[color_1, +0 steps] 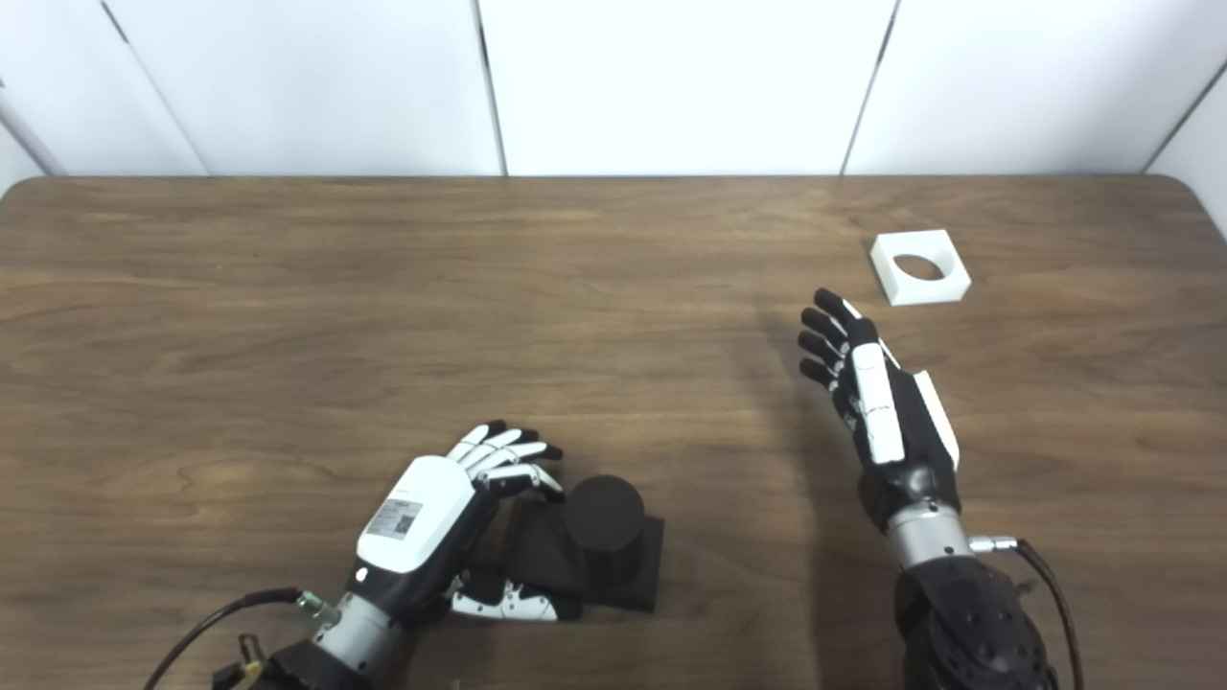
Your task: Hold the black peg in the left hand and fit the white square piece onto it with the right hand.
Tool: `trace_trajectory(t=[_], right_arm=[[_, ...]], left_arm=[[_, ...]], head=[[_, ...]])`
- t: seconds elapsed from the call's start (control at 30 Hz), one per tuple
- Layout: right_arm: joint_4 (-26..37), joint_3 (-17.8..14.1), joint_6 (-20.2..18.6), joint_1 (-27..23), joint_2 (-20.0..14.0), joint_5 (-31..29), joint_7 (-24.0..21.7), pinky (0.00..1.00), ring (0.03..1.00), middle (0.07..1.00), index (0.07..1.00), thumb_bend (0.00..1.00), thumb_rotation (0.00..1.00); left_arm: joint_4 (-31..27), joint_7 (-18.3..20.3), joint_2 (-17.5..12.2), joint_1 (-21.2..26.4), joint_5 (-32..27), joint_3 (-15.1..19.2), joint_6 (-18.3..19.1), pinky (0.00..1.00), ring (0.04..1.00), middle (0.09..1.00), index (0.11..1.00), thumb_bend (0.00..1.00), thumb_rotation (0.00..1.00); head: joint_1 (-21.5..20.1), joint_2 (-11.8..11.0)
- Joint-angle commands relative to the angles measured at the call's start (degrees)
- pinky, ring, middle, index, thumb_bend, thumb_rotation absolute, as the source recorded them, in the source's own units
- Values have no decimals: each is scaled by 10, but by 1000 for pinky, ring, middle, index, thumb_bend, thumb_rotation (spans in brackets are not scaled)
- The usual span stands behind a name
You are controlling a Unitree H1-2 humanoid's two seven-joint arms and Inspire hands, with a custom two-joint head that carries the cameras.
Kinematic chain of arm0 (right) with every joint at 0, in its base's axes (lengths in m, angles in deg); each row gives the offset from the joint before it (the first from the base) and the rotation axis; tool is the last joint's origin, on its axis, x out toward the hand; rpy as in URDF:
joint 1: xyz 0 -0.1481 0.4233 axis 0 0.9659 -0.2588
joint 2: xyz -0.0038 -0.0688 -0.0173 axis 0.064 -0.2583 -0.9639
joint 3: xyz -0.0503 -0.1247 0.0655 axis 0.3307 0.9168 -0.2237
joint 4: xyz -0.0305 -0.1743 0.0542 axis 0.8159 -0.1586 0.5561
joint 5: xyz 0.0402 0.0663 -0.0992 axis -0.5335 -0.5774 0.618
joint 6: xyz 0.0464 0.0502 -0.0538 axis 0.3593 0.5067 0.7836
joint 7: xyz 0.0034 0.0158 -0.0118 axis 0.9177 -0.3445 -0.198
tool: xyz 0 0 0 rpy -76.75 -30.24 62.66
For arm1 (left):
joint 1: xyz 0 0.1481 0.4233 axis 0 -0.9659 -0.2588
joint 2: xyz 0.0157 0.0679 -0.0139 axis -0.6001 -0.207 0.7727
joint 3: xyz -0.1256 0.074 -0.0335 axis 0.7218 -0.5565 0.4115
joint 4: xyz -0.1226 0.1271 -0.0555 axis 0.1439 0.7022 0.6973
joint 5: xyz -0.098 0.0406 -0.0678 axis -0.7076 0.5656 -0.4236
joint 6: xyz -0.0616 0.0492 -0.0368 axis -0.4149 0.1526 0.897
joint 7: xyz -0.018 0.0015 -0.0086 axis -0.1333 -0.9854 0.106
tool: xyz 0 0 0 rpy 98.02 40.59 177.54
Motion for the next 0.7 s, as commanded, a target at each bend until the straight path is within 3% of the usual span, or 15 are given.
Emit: trace_trajectory(t=[0.0,0.17,0.27,0.37,0.5,0.6,0.67], right_arm=[[41,-2,-3,25,-2,-2,3,907,912,887,876,496,828],[66,-18,-28,-4,-24,-1,-2,918,919,901,881,503,633],[71,-26,-48,-32,-46,27,1,833,886,880,870,544,487],[69,-9,-60,-56,-101,115,-9,849,886,878,876,580,460],[28,2,-58,-103,-189,171,-34,915,919,909,874,667,314],[-5,23,-53,-138,-243,218,-52,922,917,902,862,714,250],[-27,38,-55,-166,-276,243,-69,927,961,954,861,759,225]], left_arm=[[4,14,-12,-2,14,6,9,967,895,822,490,505,57],[0,19,-18,-2,2,17,5,960,889,813,490,504,59],[1,20,-22,-1,-6,24,1,954,885,807,490,504,56],[1,23,-24,-1,-9,28,0,951,882,803,490,503,57],[3,23,-24,-3,-14,31,-4,932,867,792,490,504,56],[5,21,-24,-4,-17,32,-7,922,859,789,489,505,54],[2,27,-24,-4,-16,34,-3,919,859,790,490,504,57]], head=[[-8,3],[-33,9],[-51,9],[-63,10],[-68,12],[-71,12],[-71,12]])
